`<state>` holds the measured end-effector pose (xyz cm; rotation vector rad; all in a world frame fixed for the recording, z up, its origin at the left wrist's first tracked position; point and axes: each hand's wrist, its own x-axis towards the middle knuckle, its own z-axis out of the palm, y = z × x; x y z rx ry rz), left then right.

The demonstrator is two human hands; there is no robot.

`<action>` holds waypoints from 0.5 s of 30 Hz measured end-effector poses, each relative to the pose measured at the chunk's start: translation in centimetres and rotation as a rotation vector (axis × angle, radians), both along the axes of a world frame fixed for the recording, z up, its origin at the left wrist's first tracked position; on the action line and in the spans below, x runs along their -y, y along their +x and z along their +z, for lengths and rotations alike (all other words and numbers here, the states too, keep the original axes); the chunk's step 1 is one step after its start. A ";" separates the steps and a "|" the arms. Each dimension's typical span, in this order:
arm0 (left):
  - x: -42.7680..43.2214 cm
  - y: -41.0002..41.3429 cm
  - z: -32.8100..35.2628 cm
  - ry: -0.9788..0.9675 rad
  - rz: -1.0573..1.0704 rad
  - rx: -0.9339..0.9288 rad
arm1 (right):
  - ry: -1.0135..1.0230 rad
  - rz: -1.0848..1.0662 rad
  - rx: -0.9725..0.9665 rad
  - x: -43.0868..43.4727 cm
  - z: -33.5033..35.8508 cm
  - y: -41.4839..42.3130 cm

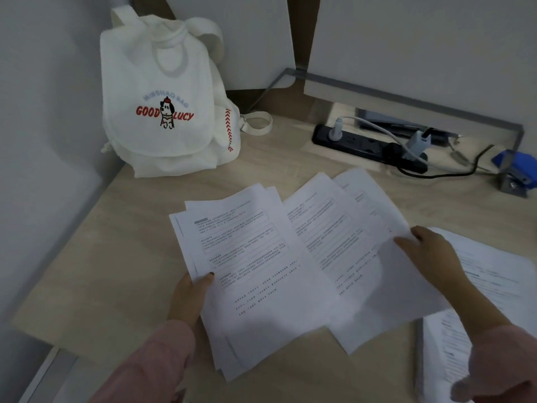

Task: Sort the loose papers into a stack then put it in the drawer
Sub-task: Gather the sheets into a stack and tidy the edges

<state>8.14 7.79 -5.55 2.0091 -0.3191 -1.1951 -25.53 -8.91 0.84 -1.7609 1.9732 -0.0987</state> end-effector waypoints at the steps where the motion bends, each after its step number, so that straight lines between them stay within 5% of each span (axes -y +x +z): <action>1: 0.1 0.0 0.0 0.002 -0.009 0.004 | -0.037 -0.038 0.048 -0.2 0.8 0.1; 10: 0.4 -0.4 0.4 0.049 -0.006 -0.021 | -0.478 -0.211 0.529 -2.8 9.4 3.1; 15: 0.5 -0.3 0.8 0.067 -0.029 -0.044 | -0.357 -0.281 0.922 -3.9 10.1 4.9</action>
